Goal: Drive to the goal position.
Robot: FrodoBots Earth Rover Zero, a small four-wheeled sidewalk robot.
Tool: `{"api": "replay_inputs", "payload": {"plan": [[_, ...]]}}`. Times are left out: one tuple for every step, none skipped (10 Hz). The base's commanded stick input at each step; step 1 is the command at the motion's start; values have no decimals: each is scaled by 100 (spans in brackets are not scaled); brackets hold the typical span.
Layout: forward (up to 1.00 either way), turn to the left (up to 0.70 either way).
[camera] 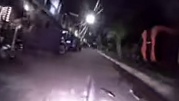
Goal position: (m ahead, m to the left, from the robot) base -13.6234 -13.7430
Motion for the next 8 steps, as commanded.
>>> {"api": "replay_inputs", "payload": {"plan": [[-100, 0], [-100, 0], [-100, 3], [-100, 27], [-100, 27], [-100, 27], [-100, 27], [-100, 27]]}}
